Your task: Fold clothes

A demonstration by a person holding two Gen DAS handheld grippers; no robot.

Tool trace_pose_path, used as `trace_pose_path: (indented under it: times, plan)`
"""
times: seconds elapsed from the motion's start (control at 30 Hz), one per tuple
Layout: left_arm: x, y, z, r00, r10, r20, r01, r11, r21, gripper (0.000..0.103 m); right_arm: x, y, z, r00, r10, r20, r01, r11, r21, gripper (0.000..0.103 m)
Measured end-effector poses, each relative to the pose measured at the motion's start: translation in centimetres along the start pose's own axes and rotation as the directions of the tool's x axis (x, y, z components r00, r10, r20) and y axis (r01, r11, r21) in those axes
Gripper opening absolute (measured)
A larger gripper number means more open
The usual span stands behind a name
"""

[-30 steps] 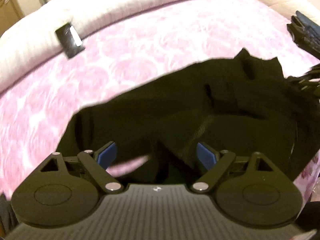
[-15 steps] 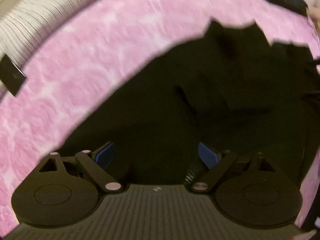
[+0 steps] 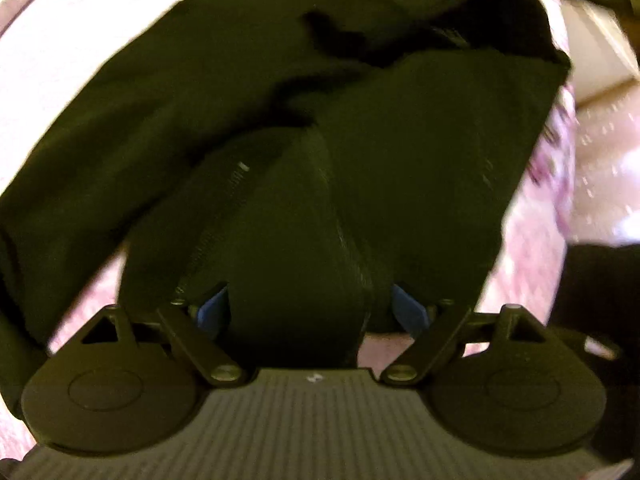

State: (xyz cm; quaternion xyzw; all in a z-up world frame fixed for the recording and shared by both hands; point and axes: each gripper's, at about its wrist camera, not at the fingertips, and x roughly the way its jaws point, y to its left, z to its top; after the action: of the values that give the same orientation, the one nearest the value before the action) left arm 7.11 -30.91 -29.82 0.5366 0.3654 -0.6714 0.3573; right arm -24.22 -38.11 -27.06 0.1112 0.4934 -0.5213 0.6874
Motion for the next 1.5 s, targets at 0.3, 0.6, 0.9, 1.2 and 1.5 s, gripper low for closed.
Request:
trace_pose_path:
  times: [0.3,0.6,0.9,1.2,1.5]
  plan:
    - [-3.2,-0.4,-1.7,0.999,-0.018,0.037,0.019,1.0,-0.018,0.082,-1.3,-11.3,-9.4,0.898,-0.225,-0.378,0.37,0.851,0.372,0.0]
    - [-6.4,6.1,5.1,0.975,0.061,0.214,-0.044,0.996,-0.083,0.083,-1.9,-12.4,-8.1,0.915,-0.186,-0.359,0.352,0.804,0.479,0.041]
    - [0.1,5.9,18.6,0.959,0.092,0.268,-0.123,0.988,0.099,0.084,1.7,-11.7,1.5,0.996,0.078,-0.038,-0.058,0.927,0.371,0.068]
    - [8.1,8.4,27.2,0.968,0.166,0.19,-0.201,0.963,0.182,0.084,15.6,-11.4,7.2,0.935,0.351,-0.048,-0.338,0.923,0.184,0.068]
    - [12.0,11.0,27.9,0.987,0.128,0.097,-0.146,0.968,0.204,0.088,22.3,-10.6,8.9,0.865,0.497,-0.068,-0.481,0.86,0.172,0.068]
